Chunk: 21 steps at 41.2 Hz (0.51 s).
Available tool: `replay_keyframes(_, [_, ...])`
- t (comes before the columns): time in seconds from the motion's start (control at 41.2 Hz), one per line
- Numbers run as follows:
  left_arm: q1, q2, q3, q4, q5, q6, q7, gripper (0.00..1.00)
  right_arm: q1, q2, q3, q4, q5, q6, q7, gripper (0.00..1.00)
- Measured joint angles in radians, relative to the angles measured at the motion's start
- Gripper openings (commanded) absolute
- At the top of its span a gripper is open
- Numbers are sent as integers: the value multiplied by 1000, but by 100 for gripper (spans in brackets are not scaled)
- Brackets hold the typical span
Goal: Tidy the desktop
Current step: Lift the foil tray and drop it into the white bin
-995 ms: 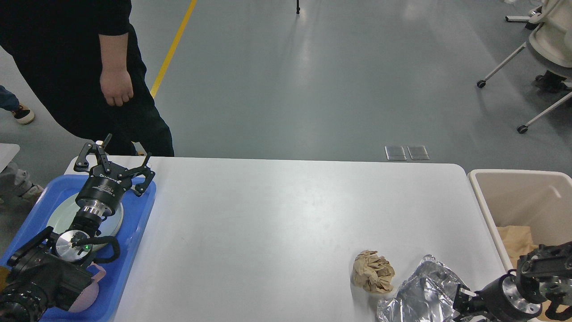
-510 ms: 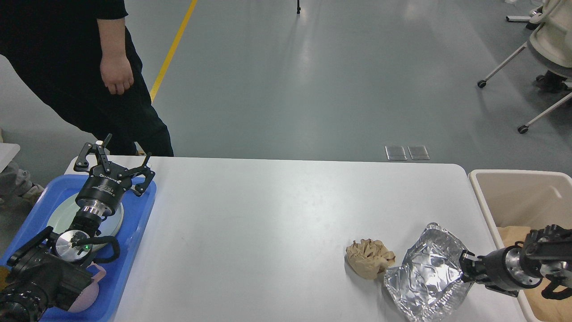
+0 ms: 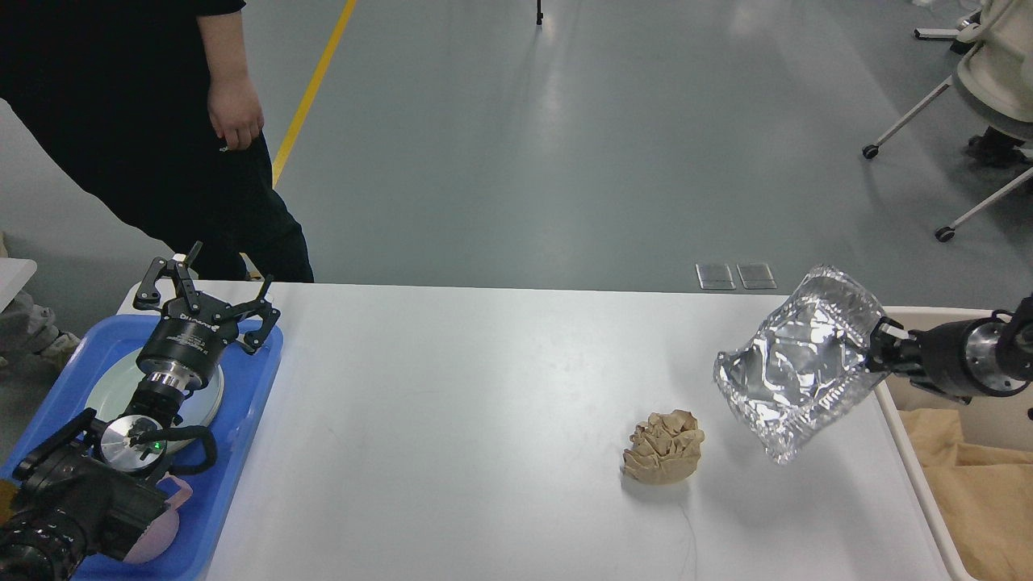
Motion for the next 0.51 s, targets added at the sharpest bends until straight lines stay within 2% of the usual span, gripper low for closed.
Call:
replay_keyframes(0.316, [0,0,0,0,0,0,0,96,174,-71,1,-44,1,35,0,0])
replay_keyframes(0.413, [0,0,0,0,0,0,0,96,108,-70,2,-175,7,29,-2,0])
replay_keyframes(0.51, [0,0,0,0,0,0,0,96,-56,-59,26,-353,31,14,-4,0])
